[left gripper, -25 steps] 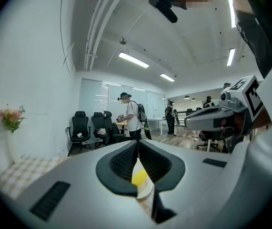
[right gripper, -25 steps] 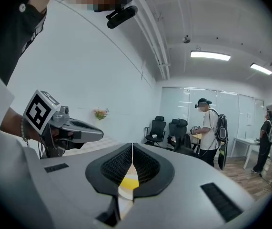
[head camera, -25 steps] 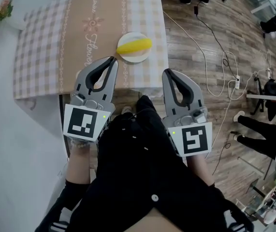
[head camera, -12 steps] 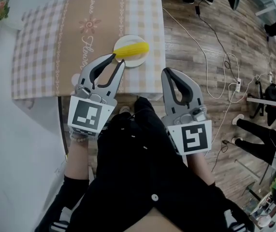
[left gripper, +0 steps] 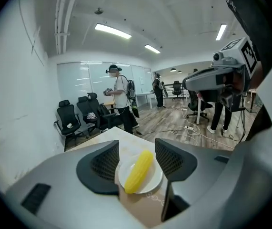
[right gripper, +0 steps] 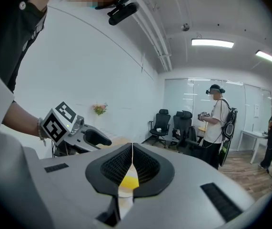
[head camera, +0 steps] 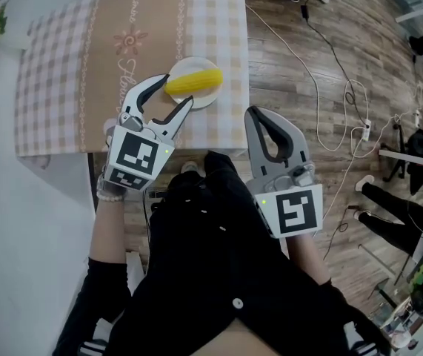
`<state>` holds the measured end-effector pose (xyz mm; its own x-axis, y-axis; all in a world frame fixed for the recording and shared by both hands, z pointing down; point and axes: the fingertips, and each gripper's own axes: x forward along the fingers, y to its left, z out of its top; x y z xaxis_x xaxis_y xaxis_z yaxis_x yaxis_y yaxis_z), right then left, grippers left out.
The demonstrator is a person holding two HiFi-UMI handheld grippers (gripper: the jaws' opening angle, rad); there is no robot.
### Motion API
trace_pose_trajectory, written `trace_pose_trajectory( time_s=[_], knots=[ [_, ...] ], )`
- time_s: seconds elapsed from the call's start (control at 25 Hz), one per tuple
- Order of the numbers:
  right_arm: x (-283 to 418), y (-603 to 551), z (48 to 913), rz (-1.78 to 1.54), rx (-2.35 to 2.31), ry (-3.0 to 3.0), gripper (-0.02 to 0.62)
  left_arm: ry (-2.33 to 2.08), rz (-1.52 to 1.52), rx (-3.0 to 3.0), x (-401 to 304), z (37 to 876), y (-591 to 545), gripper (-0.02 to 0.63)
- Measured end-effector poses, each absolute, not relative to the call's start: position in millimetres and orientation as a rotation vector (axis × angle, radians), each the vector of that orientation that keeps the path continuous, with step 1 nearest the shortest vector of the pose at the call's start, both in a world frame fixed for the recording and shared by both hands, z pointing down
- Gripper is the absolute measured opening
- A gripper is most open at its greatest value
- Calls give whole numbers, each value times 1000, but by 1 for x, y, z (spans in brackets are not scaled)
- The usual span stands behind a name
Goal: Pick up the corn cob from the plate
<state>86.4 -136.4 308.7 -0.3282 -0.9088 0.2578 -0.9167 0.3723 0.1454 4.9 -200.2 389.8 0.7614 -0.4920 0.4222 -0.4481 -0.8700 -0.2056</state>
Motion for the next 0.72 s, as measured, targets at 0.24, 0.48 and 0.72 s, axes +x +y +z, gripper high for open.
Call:
trace_pose_trajectory(
  time_s=[0.24, 0.48, 0.72],
  knots=[
    [95, -146, 317, 62, 1591, -2349, 43, 719, -885, -2853, 16, 434, -210, 255],
    [100, -154, 325, 97, 1566, -2356, 43, 607, -1065, -2757, 28, 473, -220, 267],
    [101, -164, 336, 137, 1528, -2357, 43, 520, -1172, -2770, 43, 504, -234, 274]
  ],
)
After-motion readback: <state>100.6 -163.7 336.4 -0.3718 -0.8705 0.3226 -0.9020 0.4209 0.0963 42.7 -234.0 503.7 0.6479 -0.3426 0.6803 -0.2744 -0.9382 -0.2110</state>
